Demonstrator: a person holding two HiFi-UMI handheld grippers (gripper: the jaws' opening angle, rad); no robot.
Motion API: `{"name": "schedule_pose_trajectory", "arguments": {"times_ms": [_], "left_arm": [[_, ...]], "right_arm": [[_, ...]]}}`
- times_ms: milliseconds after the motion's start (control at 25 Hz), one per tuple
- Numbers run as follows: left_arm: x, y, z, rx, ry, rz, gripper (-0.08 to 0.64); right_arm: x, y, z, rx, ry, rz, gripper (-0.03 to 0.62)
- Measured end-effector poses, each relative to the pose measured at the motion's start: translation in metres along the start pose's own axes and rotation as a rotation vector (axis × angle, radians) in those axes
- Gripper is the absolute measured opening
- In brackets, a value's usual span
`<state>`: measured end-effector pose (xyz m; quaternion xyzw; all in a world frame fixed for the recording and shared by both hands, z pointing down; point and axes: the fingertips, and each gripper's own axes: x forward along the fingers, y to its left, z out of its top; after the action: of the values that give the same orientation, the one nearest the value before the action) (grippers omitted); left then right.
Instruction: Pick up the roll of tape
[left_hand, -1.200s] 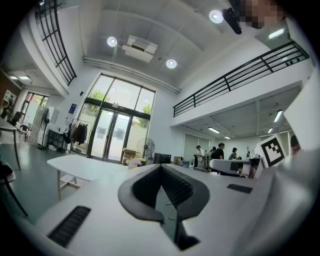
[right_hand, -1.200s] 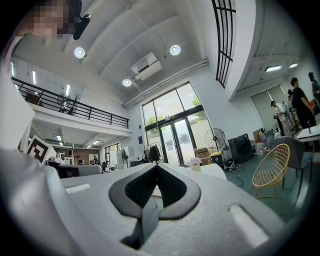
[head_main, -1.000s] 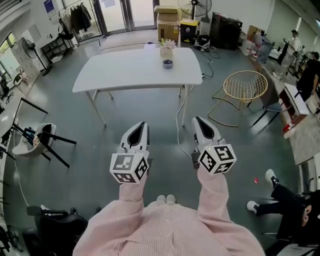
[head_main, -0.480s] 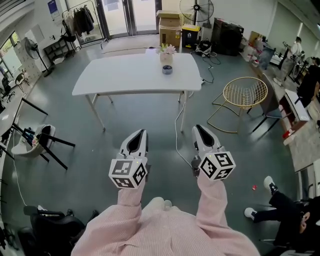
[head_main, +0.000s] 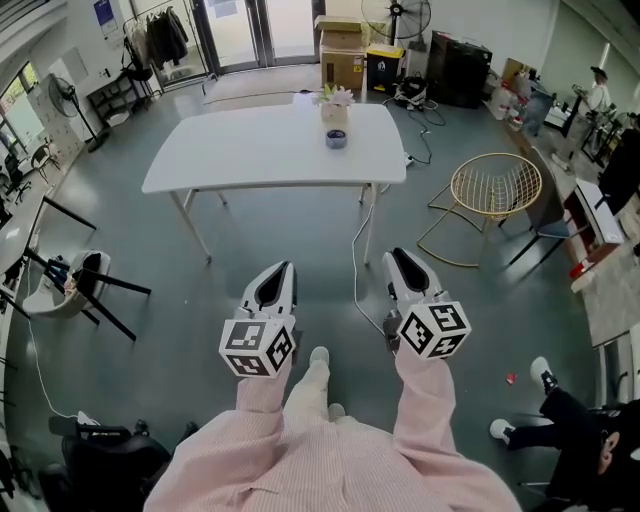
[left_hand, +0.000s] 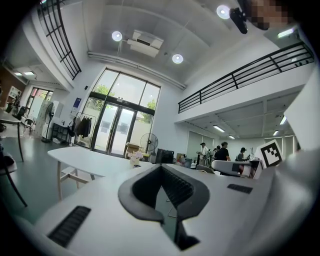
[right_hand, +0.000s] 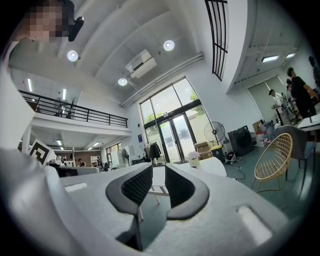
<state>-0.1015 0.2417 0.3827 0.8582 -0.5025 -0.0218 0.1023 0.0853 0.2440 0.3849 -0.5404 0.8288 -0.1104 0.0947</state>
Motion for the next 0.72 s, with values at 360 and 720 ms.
{"name": "schedule_pose_trajectory", "arguments": {"times_ms": [360,720], "left_arm": [[0.075,0.042,0.008,-0.009,-0.002,-0.008,0.0],[0.158,0.083,0.02,-0.019,0.011,-0.036,0.0]], "right_arm": [[0.074,-0.035,-0.002,-0.001,0.0,-0.009,0.092],[0.154,-0.069,0.001,0.011,0.014,-0.024,0.117]]}}
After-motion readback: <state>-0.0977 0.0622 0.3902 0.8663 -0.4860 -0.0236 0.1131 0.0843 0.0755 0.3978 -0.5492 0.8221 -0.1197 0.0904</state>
